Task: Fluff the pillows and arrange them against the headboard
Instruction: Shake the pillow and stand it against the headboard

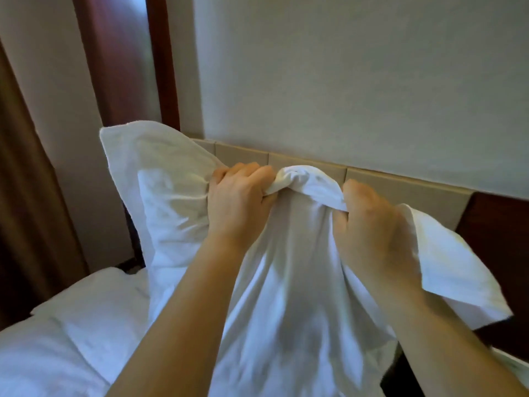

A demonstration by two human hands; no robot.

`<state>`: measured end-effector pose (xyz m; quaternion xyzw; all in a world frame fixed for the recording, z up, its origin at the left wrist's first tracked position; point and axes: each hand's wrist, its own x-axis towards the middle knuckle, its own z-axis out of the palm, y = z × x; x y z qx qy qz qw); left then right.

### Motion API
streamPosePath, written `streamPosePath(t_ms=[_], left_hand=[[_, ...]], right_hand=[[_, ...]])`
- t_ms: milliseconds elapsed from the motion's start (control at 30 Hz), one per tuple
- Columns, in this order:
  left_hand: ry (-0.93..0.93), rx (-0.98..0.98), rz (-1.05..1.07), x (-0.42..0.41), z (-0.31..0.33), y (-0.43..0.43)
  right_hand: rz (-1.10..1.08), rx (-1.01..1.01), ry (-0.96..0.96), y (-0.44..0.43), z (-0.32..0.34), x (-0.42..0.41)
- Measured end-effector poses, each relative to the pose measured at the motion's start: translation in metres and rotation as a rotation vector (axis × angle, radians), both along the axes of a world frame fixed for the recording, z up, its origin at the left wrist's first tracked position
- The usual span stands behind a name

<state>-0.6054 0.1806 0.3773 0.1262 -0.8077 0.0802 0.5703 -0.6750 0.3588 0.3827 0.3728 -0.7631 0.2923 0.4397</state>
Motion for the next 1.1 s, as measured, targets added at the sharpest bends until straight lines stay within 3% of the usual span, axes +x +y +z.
streamPosePath(t_ms=[100, 467, 633, 867, 1100], left_hand=[[0.029, 0.005, -0.046, -0.015, 0.004, -0.011], [-0.113, 0.207, -0.155, -0.053, -0.067, -0.033], [-0.123, 0.159, -0.171, -0.079, -0.055, -0.033], [-0.325, 0.151, -0.215, -0.173, -0.071, -0.054], [-0.4, 0.244, -0.252, -0.289, -0.093, -0.062]], right_hand=[[-0.008, -0.004, -0.02, -0.007, 0.003, -0.007], [0.106, 0.073, -0.421, -0.032, -0.058, -0.04], [0.151, 0.029, -0.553, -0.031, -0.059, -0.071], [0.062, 0.122, -0.618, -0.035, -0.07, -0.147], [-0.048, 0.057, -0.692, -0.038, -0.087, -0.246]])
